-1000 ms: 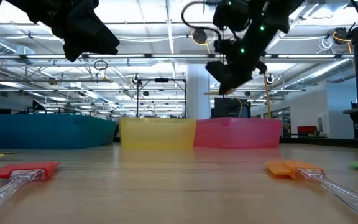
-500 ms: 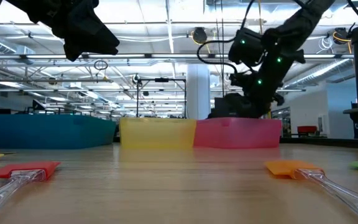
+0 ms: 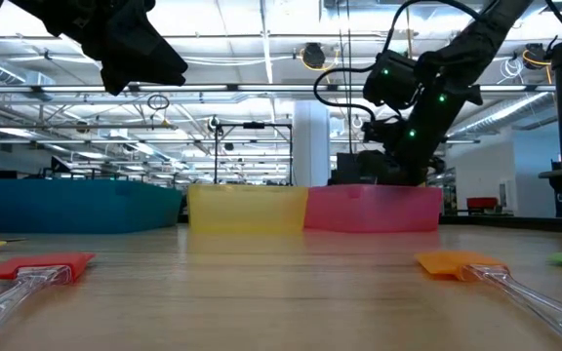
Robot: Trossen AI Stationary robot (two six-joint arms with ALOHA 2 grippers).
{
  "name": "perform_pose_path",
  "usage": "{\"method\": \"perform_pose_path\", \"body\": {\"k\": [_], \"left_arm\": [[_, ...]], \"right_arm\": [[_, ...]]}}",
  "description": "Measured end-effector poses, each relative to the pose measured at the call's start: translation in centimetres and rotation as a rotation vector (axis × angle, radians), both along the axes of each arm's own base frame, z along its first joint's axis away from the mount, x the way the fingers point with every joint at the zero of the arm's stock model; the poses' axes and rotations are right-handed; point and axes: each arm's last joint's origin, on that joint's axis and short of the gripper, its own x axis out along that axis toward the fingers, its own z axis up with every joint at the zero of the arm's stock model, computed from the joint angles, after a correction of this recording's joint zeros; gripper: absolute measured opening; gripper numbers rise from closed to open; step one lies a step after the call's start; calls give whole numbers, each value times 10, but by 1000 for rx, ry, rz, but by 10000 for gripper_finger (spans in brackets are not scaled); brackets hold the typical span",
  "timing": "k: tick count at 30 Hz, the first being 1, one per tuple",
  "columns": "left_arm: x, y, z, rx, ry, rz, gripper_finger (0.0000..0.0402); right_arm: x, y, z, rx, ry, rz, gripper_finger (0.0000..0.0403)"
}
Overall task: Pick & Place Kitchen Items
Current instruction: Put the right yellow knife into the red bin
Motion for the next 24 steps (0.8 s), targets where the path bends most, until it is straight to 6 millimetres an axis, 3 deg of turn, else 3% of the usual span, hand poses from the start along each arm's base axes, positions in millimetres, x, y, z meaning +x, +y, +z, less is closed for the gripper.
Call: {"method": "perform_pose_path", "body": {"k": [24], "left_arm": [[0,0,0,3,1,-1,122]], "right_arm": [[-4,-25,1,-3,-49,-22,94]]}}
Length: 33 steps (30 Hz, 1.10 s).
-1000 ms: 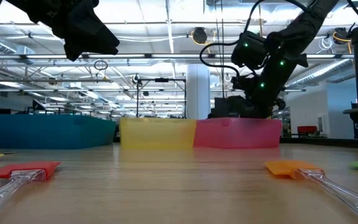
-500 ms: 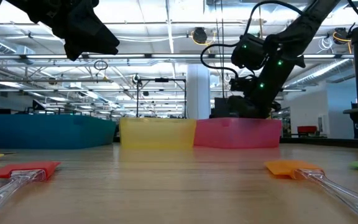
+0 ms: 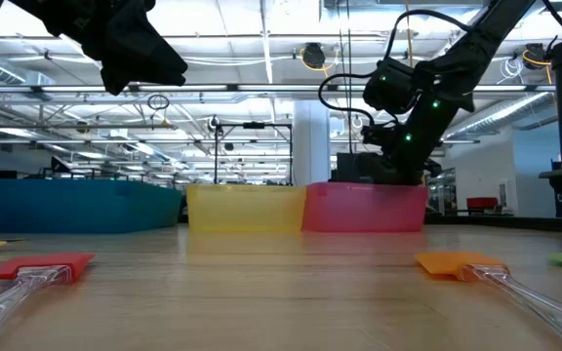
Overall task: Pick & Place Kitchen Items
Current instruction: Put the right yellow knife into the red bin, then put the yellow knife into the red bin
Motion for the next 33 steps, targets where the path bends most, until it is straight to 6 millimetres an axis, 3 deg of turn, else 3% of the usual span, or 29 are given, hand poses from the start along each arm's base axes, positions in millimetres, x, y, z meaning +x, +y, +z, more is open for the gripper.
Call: {"method": "perform_pose_path", "body": {"k": [11,18,25,33], "left_arm": [[0,0,0,8,2,-3,122],[0,0,0,1,1,0,122],[0,0,0,-10,-1,5,122],[-1,0,-2,-20,20,12,122]], "right_arm": [[2,0,1,7,-6,63,149],[7,6,11,-37,-51,116,159],[17,28,41,-165,-174,269,160],[24,76,63,-241,-258,487,171]]}}
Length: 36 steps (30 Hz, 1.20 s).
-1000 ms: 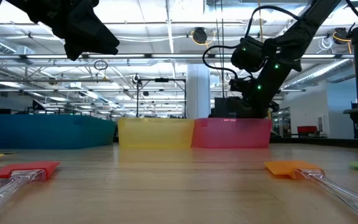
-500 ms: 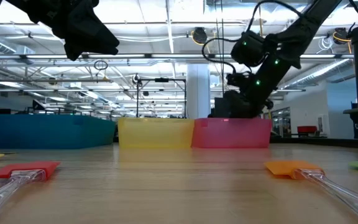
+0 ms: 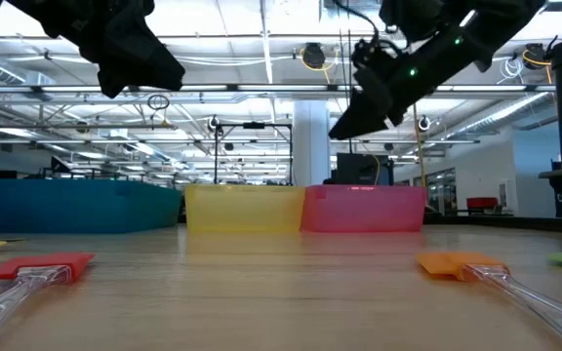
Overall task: Pick & Place Kitchen Items
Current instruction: Put the yellow knife into the red bin
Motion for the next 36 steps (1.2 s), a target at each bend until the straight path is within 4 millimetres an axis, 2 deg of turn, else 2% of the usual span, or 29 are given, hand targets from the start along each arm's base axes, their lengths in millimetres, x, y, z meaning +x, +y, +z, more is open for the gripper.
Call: {"method": "perform_pose_path", "body": {"k": [8,19,24,32,36], "left_arm": [[-2,1,-3,14,41,-4,122],[-7,0,-11,-66,128,-34,122],[-8,-6,-11,-159,123,-29,122],[-10,-32,1,-202,-7,-134,122],[-14,-41,1,-211,-26,-111,122]], "right_arm": [[4,43,2,28,-45,140,194],[1,81,2,149,-82,217,181],[0,88,2,163,-84,233,179],[0,87,2,155,-83,230,178],[0,85,2,146,-81,227,176]]}}
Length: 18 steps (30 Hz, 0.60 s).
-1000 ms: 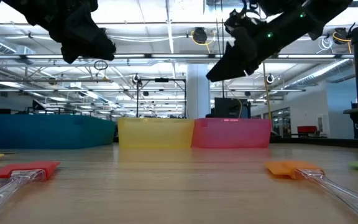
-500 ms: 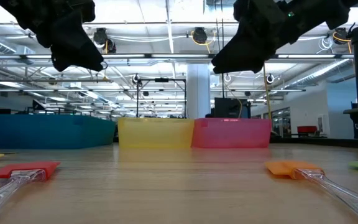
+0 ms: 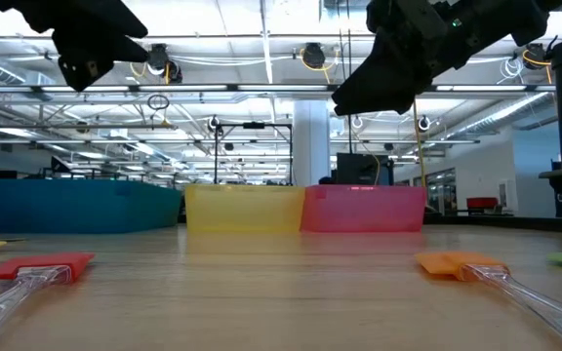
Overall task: Pick & Place Kitchen Items
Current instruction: Put the yellow knife into the red bin
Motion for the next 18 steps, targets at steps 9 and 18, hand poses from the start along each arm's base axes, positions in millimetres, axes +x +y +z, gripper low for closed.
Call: {"method": "perform_pose_path", "body": {"k": [9,18], "left_arm": [[7,-21,-18,-76,55,62,122],[32,-42,-3,-51,302,88,122]], "right_arm": [[0,0,0,-23,3,10,173],[2,0,4,-130,-21,64,172]]}}
